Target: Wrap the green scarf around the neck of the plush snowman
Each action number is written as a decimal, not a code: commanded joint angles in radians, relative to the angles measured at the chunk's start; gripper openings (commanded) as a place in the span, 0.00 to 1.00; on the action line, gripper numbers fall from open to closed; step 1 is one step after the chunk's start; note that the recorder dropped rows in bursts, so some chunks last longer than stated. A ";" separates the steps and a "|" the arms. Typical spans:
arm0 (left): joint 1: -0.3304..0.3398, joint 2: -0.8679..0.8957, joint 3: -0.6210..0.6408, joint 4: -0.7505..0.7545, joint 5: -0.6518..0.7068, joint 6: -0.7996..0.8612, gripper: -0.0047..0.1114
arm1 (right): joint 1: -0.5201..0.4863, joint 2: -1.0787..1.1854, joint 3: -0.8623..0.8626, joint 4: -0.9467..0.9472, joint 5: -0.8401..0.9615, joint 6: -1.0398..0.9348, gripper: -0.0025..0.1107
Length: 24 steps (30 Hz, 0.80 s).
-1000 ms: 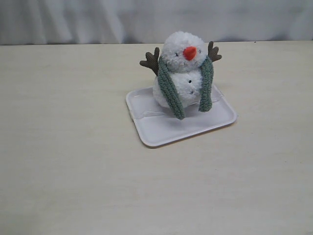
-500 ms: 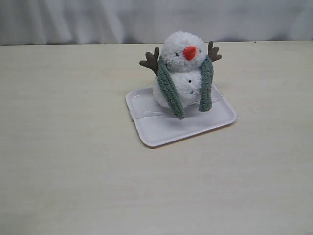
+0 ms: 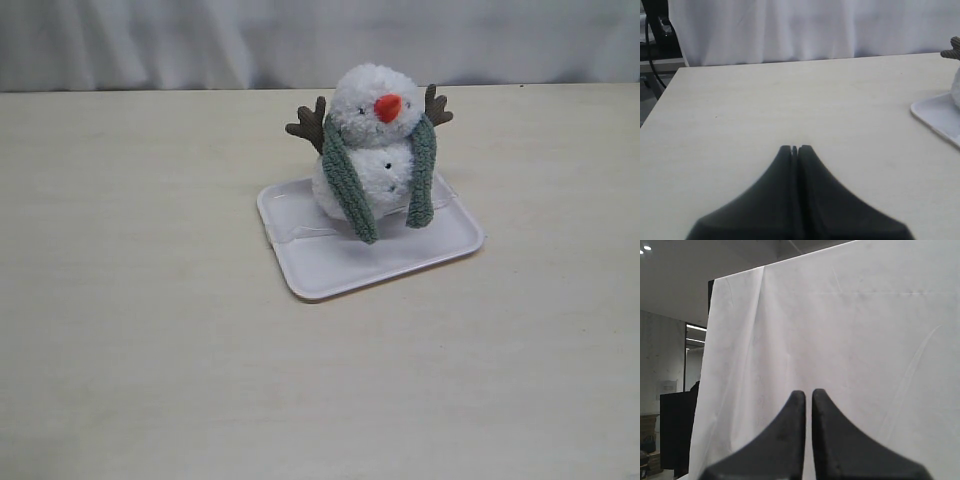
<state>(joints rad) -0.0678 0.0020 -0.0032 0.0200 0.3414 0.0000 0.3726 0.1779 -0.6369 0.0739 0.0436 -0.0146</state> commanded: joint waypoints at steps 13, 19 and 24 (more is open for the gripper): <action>0.003 -0.002 0.003 0.002 -0.028 0.000 0.04 | -0.110 -0.090 0.144 0.075 -0.102 -0.330 0.06; 0.003 -0.002 0.003 0.005 -0.026 0.000 0.04 | -0.307 -0.178 0.184 0.014 0.017 -0.330 0.06; 0.003 -0.002 0.003 0.010 -0.026 0.000 0.04 | -0.412 -0.178 0.202 -0.045 0.087 -0.214 0.06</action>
<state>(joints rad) -0.0678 0.0020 -0.0032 0.0206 0.3322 0.0000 0.0041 0.0035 -0.4487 0.0633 0.0893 -0.3024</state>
